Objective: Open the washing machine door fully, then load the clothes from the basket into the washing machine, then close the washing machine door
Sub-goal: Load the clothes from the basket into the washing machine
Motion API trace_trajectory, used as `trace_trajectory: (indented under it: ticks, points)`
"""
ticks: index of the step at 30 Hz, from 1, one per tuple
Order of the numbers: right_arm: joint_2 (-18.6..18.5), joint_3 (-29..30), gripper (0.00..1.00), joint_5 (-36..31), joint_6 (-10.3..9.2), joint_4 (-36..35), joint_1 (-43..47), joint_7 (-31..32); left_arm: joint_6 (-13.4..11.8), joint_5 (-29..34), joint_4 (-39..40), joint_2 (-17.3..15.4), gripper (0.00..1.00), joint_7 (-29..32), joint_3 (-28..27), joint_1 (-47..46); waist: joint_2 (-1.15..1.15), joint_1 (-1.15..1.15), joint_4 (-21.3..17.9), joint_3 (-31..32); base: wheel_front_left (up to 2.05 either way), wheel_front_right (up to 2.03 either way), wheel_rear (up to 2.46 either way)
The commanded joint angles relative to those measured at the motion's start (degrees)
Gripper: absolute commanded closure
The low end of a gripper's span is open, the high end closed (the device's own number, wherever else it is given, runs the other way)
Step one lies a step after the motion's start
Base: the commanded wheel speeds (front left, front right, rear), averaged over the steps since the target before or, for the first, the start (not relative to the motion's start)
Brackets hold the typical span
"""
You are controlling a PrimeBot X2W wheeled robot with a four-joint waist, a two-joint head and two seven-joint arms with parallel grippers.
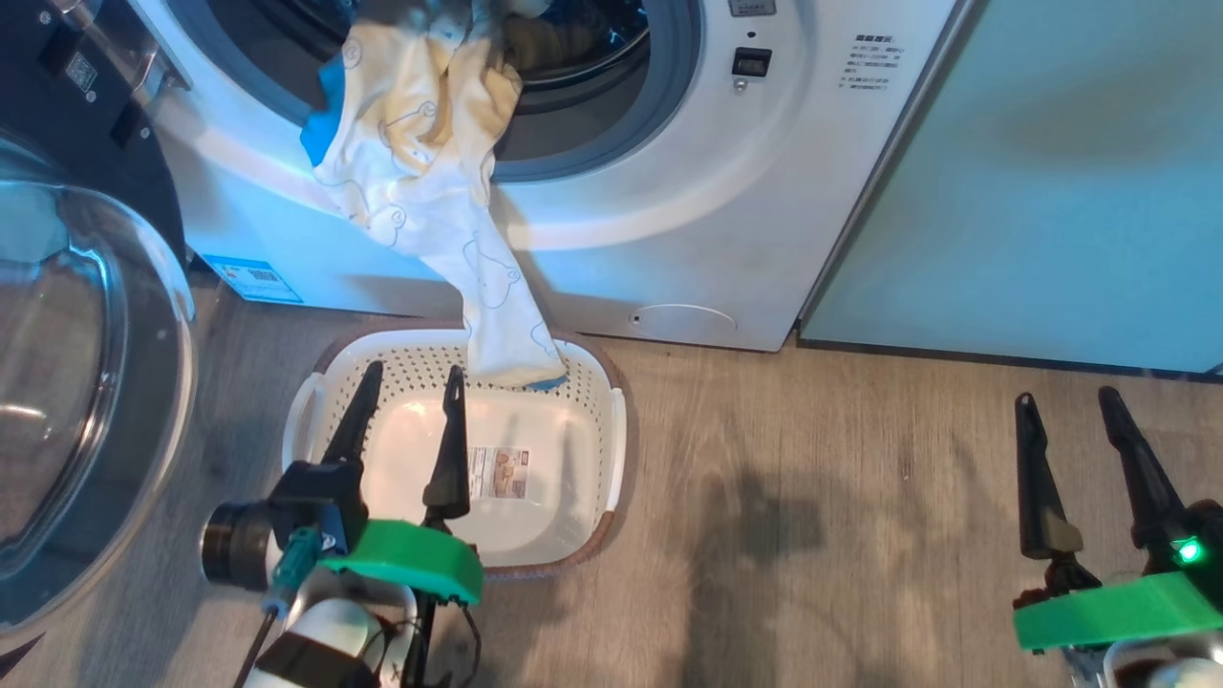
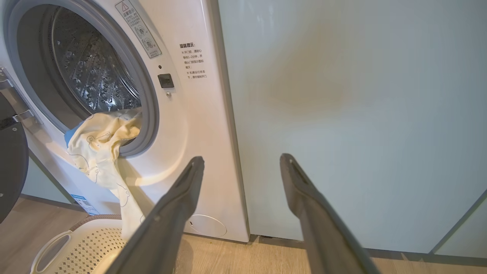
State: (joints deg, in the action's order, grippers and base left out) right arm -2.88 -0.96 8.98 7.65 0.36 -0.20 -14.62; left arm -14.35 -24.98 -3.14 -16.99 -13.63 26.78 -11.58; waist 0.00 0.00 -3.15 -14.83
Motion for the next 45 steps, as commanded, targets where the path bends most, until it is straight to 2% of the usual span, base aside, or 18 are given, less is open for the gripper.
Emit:
trace_trajectory:
  ticks: [1, 15, 24, 34, 39, 45]
  points:
    - [-0.46, -1.12, 0.00, -0.49, -0.16, -1.92, -0.27, -0.38, -8.35, -0.29, 1.29, -0.82, 0.00, -0.76, -1.97, -0.94, 0.00, 0.00, 0.08, 0.00, 0.00, 0.00, 0.00]
    - [-0.51, -1.47, 0.00, -0.35, -0.16, -2.22, -0.63, -0.38, -7.32, -1.64, -1.28, -0.26, 0.00, -0.75, -1.91, -1.96, 0.00, 0.00, -0.05, -1.01, 0.00, 0.00, 0.00]
    - [-0.69, -1.99, 0.00, 0.44, -0.16, -2.91, -2.62, -0.38, -5.53, -2.41, -4.79, 0.84, 0.00, -0.91, -2.04, -6.22, 0.00, 0.00, -0.95, -5.43, 0.00, 0.00, 0.00]
    - [-0.56, -2.69, 0.00, 2.17, -0.16, -3.57, -6.08, -0.38, -2.42, -3.90, -14.43, 2.04, 0.00, -0.23, -2.89, -16.57, 0.00, 0.00, -3.19, -13.07, 0.00, 0.00, 0.00]
    - [-0.45, -3.56, 0.00, 3.21, -0.16, -3.74, -8.47, -0.38, -0.46, -4.29, -21.47, 1.57, 0.00, 0.70, -3.68, -24.67, 0.00, 0.00, -5.15, -17.76, 0.00, 0.00, 0.00]
    - [-0.32, -4.30, 0.00, 4.35, -0.16, -3.23, -10.36, -0.38, 1.22, -4.20, -26.80, 0.69, 0.00, 1.32, -3.96, -30.92, 0.00, 0.00, -6.93, -20.13, 0.00, 0.00, 0.00]
